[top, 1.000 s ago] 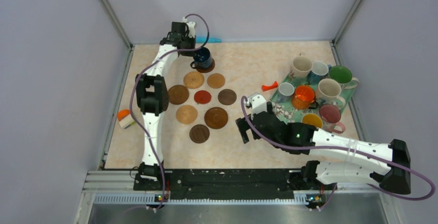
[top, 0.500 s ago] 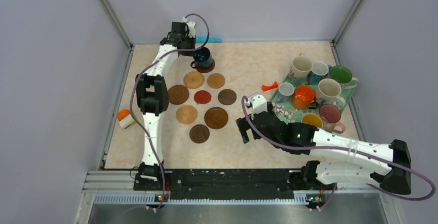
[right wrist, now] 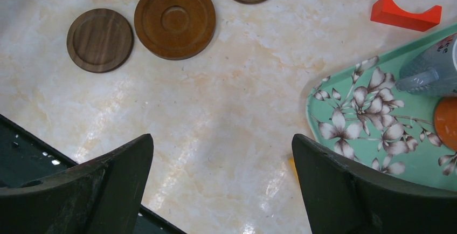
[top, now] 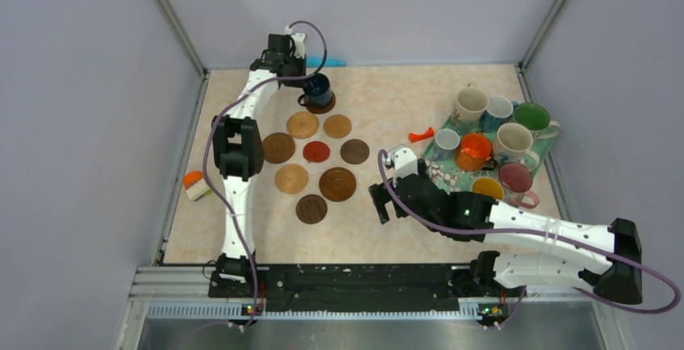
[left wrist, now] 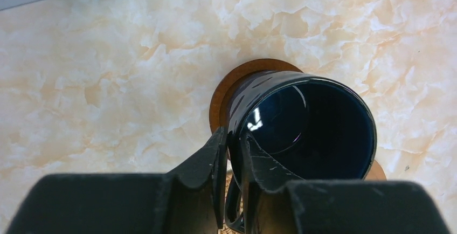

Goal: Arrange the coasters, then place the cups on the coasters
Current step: Place the cup on the coaster.

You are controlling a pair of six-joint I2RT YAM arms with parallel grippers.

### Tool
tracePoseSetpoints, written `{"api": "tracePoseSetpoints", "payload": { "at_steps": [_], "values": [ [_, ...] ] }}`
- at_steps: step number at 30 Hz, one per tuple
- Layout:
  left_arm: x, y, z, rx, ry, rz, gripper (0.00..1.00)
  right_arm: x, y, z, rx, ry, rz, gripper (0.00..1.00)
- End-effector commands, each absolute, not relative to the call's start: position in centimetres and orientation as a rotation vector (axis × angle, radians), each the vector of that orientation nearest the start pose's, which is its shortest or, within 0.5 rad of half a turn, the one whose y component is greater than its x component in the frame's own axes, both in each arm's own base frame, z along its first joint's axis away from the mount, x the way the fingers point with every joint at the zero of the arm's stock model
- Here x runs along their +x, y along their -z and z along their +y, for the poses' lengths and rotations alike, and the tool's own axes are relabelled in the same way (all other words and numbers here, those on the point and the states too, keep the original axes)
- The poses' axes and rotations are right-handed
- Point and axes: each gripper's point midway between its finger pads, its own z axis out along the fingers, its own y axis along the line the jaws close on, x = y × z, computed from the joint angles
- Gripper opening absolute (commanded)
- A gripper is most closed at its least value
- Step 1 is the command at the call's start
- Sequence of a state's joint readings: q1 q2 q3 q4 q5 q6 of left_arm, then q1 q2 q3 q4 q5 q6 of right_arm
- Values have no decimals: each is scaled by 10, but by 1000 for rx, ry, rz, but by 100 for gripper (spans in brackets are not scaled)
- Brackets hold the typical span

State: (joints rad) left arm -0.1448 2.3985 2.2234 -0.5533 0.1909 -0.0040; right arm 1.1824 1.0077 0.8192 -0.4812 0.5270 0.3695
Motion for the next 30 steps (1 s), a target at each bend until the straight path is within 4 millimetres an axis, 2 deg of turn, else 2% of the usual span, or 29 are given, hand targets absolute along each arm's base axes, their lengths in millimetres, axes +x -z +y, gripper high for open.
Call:
{"api": "tracePoseSetpoints", "payload": {
  "at_steps": [1, 11, 14, 17, 23, 27, 29, 30],
  "values": [
    [633, -157, -128, 248, 319, 2142, 21, 183, -196, 242, -535, -341, 2027, 99],
    [632, -157, -129, 246, 334, 2144, 24, 183, -197, 241, -532, -345, 2025, 99],
    [629, -162, -132, 245, 355, 2141, 29, 184, -197, 241, -523, -340, 2024, 99],
    [624, -181, -134, 237, 379, 2119, 38, 186, -200, 241, -510, -338, 2019, 99],
    [604, -239, -136, 224, 415, 2042, 59, 190, -202, 241, -461, -336, 2020, 99],
    [577, -285, -141, 229, 474, 1981, 79, 197, -199, 248, -454, -360, 2029, 99],
    [560, -303, -144, 229, 512, 1960, 96, 207, -201, 246, -436, -348, 2035, 99],
    [550, -305, -147, 237, 542, 1959, 98, 214, -203, 243, -420, -337, 2037, 99]
  ]
}}
